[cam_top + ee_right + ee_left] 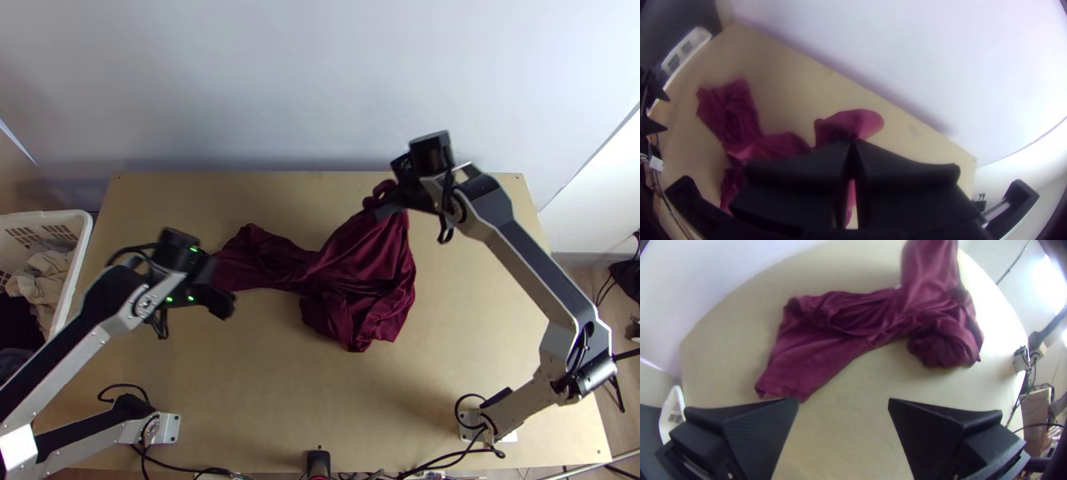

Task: Fold the t-shirt

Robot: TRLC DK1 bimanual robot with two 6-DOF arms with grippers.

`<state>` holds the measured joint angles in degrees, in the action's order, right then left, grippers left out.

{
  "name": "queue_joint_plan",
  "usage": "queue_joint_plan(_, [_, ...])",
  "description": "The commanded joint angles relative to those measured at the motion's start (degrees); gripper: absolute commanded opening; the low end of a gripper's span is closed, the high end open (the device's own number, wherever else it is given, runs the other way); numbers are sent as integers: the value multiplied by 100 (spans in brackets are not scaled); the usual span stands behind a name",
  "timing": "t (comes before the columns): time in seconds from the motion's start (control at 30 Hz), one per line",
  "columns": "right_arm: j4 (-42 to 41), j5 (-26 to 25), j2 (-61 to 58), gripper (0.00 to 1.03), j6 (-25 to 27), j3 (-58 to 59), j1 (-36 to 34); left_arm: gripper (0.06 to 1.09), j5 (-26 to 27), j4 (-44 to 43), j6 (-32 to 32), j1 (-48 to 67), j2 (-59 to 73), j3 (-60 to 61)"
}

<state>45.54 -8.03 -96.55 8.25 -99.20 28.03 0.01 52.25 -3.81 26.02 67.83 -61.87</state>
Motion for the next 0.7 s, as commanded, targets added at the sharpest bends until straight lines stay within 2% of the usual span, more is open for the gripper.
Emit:
queue_joint_plan(0.0, [-63,-111,-294,3,54,-592,-421,104,16,-408,-225,975,547,-80])
queue_joint_plan(0.2, [-63,-207,-382,3,-131,-662,-571,104,25,-435,12,1494,1768,-818])
queue_joint_plan(0.43, [-54,-207,-206,3,-122,-390,-782,104,34,-338,478,2091,2876,-2022])
queue_joint_plan(0.67, [-63,-207,-13,3,-87,-152,-914,103,219,154,935,2513,3895,-3244])
